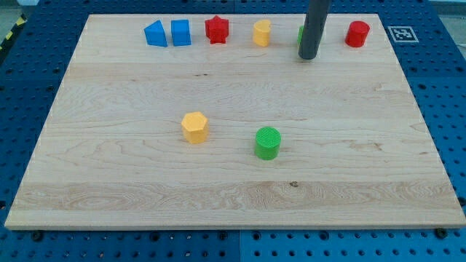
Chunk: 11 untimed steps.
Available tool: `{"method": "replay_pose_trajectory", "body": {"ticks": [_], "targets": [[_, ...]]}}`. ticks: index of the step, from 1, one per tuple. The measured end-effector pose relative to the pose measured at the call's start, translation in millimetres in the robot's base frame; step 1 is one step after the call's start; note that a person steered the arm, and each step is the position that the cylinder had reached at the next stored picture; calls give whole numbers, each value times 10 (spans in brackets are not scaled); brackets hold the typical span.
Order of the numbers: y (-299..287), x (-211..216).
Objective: Move your arm towards green circle
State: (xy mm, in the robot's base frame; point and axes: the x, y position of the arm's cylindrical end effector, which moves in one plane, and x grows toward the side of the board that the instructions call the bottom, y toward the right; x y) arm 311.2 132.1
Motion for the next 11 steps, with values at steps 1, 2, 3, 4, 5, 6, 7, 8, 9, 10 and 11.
{"method": "replay_pose_trajectory", "body": {"ticks": [1, 2, 3, 4, 5, 6, 7, 8, 9, 10, 11], "targets": [[0, -73], [0, -261], [0, -286], [0, -137], [9, 387], [61, 1024], [77, 1692], [75, 2053], [-28, 2053], [-476, 2053], [-780, 2053]]}}
